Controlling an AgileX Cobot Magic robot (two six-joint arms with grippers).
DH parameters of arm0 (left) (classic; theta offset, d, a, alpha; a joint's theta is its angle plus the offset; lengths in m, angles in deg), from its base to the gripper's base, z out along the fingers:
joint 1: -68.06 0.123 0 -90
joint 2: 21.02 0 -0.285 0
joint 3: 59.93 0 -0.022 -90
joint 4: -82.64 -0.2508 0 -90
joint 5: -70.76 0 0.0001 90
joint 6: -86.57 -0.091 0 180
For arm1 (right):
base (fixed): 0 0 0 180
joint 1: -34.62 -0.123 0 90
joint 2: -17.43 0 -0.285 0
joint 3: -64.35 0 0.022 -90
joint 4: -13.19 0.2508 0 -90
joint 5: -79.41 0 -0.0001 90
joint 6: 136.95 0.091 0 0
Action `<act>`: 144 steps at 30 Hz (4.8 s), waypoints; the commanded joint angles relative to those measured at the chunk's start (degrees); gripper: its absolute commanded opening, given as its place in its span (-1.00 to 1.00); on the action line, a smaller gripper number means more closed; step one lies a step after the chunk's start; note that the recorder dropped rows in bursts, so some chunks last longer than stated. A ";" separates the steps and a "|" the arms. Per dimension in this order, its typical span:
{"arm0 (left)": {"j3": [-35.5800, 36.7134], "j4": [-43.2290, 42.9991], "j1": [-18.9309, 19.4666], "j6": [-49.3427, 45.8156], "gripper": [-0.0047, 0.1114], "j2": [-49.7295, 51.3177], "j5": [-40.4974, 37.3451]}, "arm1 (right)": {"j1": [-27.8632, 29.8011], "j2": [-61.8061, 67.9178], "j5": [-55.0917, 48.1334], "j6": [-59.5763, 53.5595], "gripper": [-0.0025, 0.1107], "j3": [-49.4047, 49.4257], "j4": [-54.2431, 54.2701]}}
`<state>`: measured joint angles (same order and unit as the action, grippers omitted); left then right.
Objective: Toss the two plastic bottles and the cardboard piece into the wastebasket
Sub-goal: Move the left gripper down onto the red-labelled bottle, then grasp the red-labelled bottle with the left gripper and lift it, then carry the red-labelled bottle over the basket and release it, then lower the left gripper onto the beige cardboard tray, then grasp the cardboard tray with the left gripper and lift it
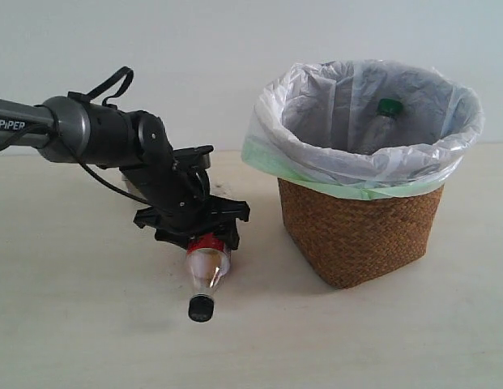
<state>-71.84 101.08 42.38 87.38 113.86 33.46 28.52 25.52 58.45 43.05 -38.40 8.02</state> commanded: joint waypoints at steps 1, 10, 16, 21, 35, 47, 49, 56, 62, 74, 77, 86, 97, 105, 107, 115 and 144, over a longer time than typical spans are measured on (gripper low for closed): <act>0.03 0.41 -0.14 -0.12 -0.32 0.17 0.91 | 0.31 -0.30 0.25 0.00 -0.96 -0.03 0.08; 0.03 -3.44 -0.14 -0.80 -0.85 -2.50 -3.35 | 0.31 -0.30 0.25 0.00 -0.96 -0.03 0.08; 0.03 -16.97 -0.14 7.58 -0.85 -10.54 -6.90 | 0.31 -0.30 0.25 0.00 -0.96 -0.03 0.08; 0.03 -36.54 -0.14 18.05 -0.85 -18.61 -12.38 | 0.31 -0.30 0.25 0.00 -0.96 -0.03 -0.05; -0.23 -77.59 0.51 29.51 -0.85 -33.26 -29.16 | 0.31 -0.30 0.25 0.00 -0.96 -0.03 -0.05; 4.58 -43.48 5.65 26.56 -0.85 -32.62 -13.55 | 0.31 -0.30 0.25 0.00 -0.96 -0.03 -0.05; 6.87 -24.17 5.65 13.18 -0.85 -30.87 -5.83 | 0.31 -0.30 0.25 0.00 -0.96 -0.03 -0.05; -0.37 54.89 3.62 -44.31 -0.60 -27.79 -4.59 | 0.31 -0.30 0.25 0.00 -0.96 -0.03 -0.05; -12.58 55.16 -3.72 -42.38 0.97 -22.38 2.17 | 0.31 -0.30 0.25 0.00 -0.96 -0.03 -0.05; -16.97 41.53 -6.64 -31.91 0.94 -15.73 7.50 | 0.31 -0.30 0.25 0.00 -0.96 -0.03 -0.05; -16.97 37.18 -5.72 -31.36 0.94 -16.55 5.95 | 0.31 -0.30 0.25 0.00 -0.96 -0.03 -0.05; -16.97 9.35 -1.35 -16.76 0.94 -21.58 -0.60 | 0.31 -0.30 0.25 0.00 -0.96 -0.03 -0.05; -12.50 -20.71 3.95 -0.08 0.94 -19.20 -11.98 | 0.31 -0.30 0.25 0.00 -0.96 -0.03 0.09; -11.26 -23.45 7.38 4.80 0.94 -10.93 -6.66 | 0.31 -0.30 0.25 0.00 -0.96 -0.03 0.09; -11.26 -23.36 8.32 5.06 0.94 -8.45 -4.40 | 0.31 -0.30 0.25 0.00 -0.96 -0.03 0.09; -11.26 -22.78 11.42 4.95 0.94 -1.40 2.62 | 0.31 -0.30 0.25 0.00 -0.96 -0.03 0.09; -11.26 -11.87 12.51 -73.18 0.94 3.48 11.31 | 0.31 -0.30 0.25 0.00 -0.96 -0.03 0.09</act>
<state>-83.19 89.32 54.99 23.04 116.21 44.36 28.52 25.52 58.45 43.05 -38.40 8.02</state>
